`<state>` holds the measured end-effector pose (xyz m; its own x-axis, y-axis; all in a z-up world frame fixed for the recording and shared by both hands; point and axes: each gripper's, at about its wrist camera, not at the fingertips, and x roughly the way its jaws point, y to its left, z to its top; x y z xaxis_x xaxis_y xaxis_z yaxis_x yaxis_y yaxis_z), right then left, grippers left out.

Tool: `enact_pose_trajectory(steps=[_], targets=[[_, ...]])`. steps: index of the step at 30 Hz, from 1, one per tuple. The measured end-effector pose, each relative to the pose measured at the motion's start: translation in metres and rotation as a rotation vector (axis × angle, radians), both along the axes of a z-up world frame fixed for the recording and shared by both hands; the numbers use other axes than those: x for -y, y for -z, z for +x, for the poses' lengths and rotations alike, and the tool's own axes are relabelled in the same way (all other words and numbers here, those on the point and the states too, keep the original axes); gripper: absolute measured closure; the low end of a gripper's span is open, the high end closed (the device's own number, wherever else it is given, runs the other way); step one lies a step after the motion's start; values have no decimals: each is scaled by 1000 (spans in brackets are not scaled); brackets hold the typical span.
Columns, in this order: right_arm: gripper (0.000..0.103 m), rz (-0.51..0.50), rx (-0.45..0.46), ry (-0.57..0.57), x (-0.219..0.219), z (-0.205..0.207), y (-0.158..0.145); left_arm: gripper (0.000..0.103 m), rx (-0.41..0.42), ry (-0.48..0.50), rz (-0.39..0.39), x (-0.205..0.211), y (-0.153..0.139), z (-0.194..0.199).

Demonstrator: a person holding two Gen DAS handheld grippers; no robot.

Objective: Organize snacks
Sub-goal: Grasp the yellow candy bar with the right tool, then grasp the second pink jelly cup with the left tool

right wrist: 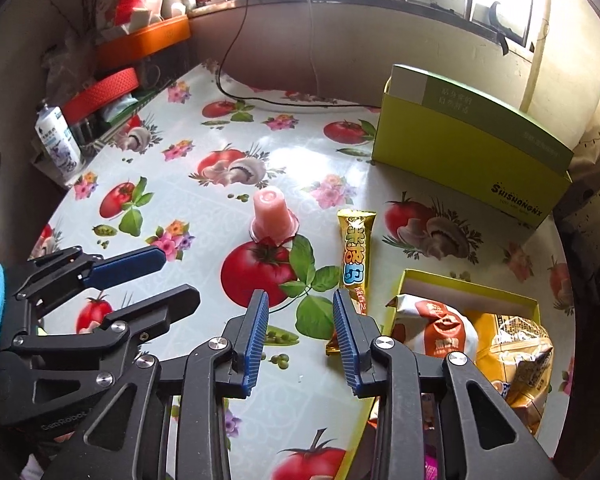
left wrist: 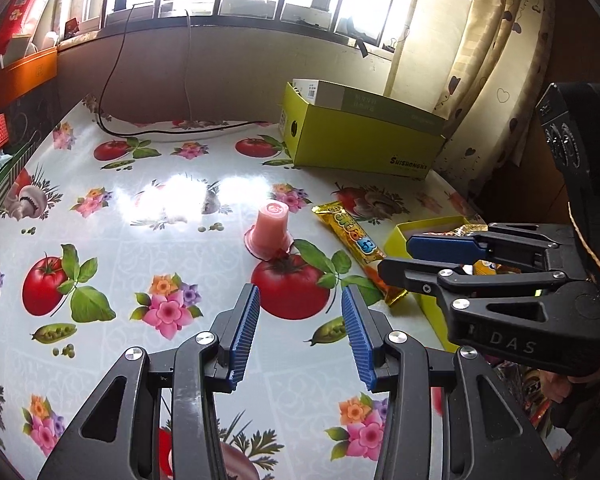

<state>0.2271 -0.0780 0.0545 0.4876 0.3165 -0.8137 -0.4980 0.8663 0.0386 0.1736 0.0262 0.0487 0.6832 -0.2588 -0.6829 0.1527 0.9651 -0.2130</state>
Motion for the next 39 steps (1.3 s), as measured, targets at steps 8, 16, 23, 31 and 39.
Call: enact_pose_trajectory(steps=[8,16,23,31,39], targets=[[72,-165,-23,51,-16,36,28,59,-12,-15,-9,-11,8,6],[72,-228,-89,82,-22,54,48,59,-10,-22,-14,-18,9,13],[84,-210,-95,64,-27,51,53,59,-8,-1,-4,-19,12,29],[84,-149,-64,86,-19,46,38,59,-17,45,-7,-14,24,60],[84,-106,-38,98,-11,43,22,59,-43,76,4,-4,39,95]])
